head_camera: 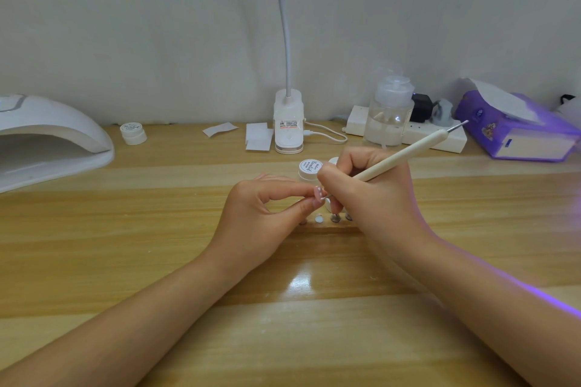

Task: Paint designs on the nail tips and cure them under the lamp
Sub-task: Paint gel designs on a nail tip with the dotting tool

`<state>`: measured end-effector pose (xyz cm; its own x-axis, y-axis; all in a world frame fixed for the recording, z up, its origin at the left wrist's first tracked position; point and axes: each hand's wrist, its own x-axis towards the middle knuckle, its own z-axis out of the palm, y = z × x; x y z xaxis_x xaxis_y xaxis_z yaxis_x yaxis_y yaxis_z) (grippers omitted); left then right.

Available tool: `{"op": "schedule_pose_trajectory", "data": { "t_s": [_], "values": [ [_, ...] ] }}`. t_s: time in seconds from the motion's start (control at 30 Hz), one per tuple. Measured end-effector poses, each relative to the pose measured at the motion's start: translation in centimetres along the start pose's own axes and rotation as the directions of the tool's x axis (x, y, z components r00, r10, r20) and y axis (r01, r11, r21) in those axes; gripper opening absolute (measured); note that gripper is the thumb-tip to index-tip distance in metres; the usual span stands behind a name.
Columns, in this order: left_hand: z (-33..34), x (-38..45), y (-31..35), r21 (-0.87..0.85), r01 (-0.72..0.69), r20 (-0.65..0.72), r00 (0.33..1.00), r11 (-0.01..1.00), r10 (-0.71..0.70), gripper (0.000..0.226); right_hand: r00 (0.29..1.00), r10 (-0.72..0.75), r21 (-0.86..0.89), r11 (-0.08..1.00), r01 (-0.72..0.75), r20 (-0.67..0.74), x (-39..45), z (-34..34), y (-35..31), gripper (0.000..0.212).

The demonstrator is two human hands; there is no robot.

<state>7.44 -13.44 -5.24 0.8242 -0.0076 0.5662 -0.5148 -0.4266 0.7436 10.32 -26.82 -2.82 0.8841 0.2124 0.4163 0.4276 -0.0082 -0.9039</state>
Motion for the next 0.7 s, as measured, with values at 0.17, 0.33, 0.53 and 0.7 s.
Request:
{"op": "schedule_pose_trajectory", "data": {
  "t_s": [0.17,0.33,0.53,0.7],
  "values": [
    [0.02,0.00,0.09,-0.006,0.008,-0.001,1.000,1.000,-0.008,0.016,1.000,-0.002,0.013,1.000,0.002,0.005,0.03,0.04,0.02,0.037],
    [0.04,0.01,0.14,-0.012,0.012,-0.005,1.000,1.000,-0.013,0.015,1.000,0.002,0.009,1.000,-0.002,0.005,0.01,-0.02,0.07,0.037],
    [0.04,0.03,-0.03,0.002,0.018,0.000,1.000,1.000,-0.018,0.020,1.000,0.006,0.011,1.000,-0.006,0.009,-0.03,0.04,-0.08,0.038],
    [0.04,0.08,0.00,-0.003,0.000,0.001,1.000,1.000,0.000,0.018,1.000,-0.001,0.019,1.000,0.001,0.003,0.00,0.02,-0.05,0.039]
  ]
}}
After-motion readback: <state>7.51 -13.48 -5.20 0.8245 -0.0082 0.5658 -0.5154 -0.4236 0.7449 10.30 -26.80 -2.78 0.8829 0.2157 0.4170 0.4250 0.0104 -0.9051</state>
